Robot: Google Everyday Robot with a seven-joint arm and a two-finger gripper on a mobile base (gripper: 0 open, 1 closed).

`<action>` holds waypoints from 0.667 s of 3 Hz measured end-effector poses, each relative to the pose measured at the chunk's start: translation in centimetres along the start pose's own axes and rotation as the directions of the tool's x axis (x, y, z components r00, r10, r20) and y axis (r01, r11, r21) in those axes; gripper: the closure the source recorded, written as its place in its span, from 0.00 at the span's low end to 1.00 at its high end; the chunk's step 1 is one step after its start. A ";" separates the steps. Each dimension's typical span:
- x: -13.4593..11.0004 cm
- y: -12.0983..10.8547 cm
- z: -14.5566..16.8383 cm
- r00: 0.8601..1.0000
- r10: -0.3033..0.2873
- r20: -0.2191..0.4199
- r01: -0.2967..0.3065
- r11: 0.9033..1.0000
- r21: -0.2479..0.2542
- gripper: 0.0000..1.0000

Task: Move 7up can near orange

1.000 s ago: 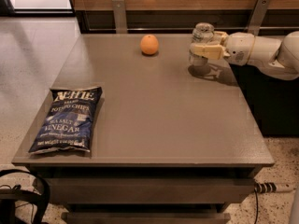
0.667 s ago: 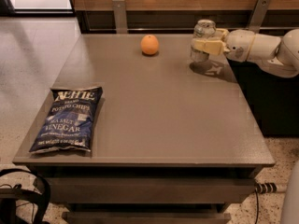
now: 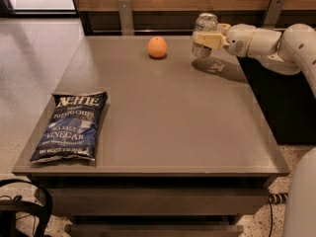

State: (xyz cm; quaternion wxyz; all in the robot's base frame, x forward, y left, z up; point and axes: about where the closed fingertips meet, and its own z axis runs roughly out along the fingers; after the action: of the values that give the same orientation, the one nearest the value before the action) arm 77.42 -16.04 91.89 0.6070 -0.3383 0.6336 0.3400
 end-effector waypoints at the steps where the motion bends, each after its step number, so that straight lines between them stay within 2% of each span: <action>1: 2.1 -0.3 1.0 1.000 0.007 0.020 -0.007 1.000 0.019 1.00; 2: 3.6 -0.5 1.7 0.999 -0.032 0.014 0.031 0.998 0.047 1.00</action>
Offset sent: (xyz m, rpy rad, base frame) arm 0.0167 0.0089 -0.0544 -0.0453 -0.0756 -0.0897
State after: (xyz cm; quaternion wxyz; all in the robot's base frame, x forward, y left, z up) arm 78.68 -14.91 88.25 0.6246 -0.3314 0.6316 0.3179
